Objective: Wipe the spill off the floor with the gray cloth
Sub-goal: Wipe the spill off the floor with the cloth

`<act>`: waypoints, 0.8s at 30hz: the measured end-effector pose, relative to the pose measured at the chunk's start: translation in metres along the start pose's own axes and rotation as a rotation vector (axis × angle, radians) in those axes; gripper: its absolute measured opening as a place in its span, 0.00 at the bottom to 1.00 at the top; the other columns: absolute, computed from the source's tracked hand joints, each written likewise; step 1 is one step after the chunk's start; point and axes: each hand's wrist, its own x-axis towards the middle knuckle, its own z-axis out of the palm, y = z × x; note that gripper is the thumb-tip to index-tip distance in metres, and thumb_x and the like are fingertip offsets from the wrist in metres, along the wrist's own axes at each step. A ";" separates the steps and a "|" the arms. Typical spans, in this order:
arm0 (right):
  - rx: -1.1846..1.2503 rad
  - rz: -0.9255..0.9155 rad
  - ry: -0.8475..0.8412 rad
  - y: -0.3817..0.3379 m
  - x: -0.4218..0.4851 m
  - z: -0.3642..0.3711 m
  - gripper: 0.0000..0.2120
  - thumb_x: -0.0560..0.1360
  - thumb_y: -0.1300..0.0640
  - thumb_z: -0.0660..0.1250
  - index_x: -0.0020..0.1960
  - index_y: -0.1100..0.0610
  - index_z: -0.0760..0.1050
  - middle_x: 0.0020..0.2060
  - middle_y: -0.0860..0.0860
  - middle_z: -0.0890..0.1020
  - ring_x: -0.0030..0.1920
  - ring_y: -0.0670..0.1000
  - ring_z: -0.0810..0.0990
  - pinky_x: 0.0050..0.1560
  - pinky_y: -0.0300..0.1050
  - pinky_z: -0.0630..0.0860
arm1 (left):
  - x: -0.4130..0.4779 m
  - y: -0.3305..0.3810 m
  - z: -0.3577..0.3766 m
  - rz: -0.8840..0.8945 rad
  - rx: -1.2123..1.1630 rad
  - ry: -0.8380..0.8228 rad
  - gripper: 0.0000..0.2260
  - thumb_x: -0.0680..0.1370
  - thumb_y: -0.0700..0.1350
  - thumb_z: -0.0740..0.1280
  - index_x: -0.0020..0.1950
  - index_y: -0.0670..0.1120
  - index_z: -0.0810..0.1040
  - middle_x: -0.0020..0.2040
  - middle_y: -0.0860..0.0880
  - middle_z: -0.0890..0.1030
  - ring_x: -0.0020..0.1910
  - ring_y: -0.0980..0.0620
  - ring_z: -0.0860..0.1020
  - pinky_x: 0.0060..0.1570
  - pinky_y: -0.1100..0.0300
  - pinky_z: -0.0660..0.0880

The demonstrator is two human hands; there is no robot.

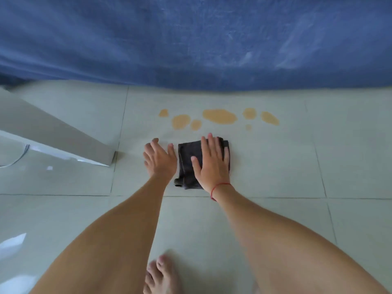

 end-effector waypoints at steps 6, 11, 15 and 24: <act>-0.119 -0.151 -0.038 0.004 0.002 0.038 0.29 0.77 0.42 0.48 0.76 0.51 0.59 0.77 0.50 0.58 0.78 0.53 0.55 0.75 0.55 0.43 | 0.059 -0.041 -0.004 0.186 0.311 0.055 0.32 0.80 0.60 0.53 0.79 0.46 0.50 0.80 0.43 0.44 0.79 0.45 0.43 0.76 0.47 0.42; -0.169 -0.138 0.035 0.030 0.021 0.031 0.26 0.79 0.45 0.48 0.74 0.51 0.64 0.75 0.48 0.64 0.76 0.53 0.60 0.74 0.52 0.47 | 0.067 -0.063 0.000 0.298 0.374 0.125 0.34 0.78 0.65 0.49 0.80 0.49 0.51 0.80 0.45 0.51 0.79 0.45 0.50 0.76 0.44 0.46; -0.172 0.030 0.063 0.016 0.056 0.028 0.25 0.81 0.46 0.46 0.76 0.48 0.59 0.77 0.46 0.59 0.78 0.51 0.54 0.76 0.55 0.46 | 0.067 -0.065 0.003 0.306 0.379 0.165 0.34 0.78 0.64 0.48 0.79 0.49 0.52 0.80 0.45 0.52 0.79 0.45 0.50 0.76 0.45 0.47; -0.186 -0.072 0.037 -0.039 0.103 0.046 0.29 0.78 0.40 0.52 0.76 0.48 0.59 0.78 0.48 0.57 0.78 0.57 0.50 0.75 0.63 0.43 | 0.070 -0.065 0.002 0.303 0.390 0.167 0.31 0.80 0.60 0.50 0.80 0.50 0.49 0.80 0.46 0.50 0.79 0.47 0.47 0.77 0.46 0.44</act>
